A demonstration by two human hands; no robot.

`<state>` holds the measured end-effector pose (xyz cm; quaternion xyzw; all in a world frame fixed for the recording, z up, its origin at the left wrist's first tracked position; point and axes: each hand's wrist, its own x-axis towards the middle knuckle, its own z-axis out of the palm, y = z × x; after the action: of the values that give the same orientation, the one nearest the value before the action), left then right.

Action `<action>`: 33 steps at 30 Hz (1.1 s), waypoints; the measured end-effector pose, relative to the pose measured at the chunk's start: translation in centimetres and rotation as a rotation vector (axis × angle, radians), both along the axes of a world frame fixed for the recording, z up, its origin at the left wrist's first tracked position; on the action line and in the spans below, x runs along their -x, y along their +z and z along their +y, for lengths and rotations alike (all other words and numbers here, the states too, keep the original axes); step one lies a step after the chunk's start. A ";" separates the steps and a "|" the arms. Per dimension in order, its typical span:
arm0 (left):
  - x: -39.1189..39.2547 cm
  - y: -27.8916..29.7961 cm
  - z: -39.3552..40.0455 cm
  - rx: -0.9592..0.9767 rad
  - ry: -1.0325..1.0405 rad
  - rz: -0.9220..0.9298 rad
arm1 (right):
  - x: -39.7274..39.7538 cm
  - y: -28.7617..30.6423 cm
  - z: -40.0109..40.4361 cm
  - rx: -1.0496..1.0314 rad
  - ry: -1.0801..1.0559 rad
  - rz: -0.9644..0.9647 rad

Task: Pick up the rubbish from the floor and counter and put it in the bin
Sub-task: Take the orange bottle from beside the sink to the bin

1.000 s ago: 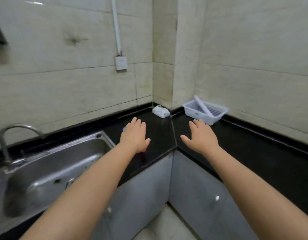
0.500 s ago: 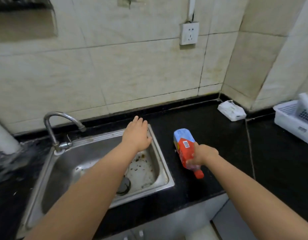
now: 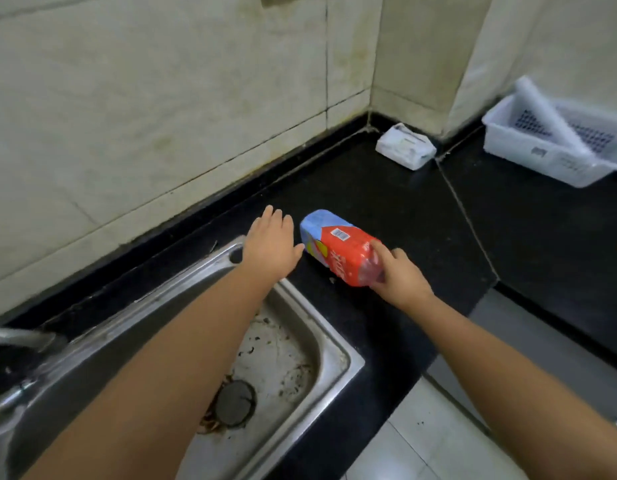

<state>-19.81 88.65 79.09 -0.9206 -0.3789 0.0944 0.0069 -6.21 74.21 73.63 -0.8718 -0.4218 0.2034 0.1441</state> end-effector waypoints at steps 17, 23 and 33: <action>-20.4 9.4 -51.1 -0.071 -1.108 -0.297 | -2.1 15.3 -52.1 -0.264 -1.107 -0.580; -11.4 10.3 -82.4 0.075 -1.572 -0.393 | 13.1 16.7 -79.2 -0.174 -1.464 -0.773; 8.5 7.2 -118.3 0.214 -2.233 -0.329 | 40.1 13.4 -106.9 0.139 -2.192 -0.759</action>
<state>-28.36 -29.66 86.26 -0.7408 0.6682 -0.0549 -0.0415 -46.31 -32.68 87.05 -0.7806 0.5547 -0.2818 0.0592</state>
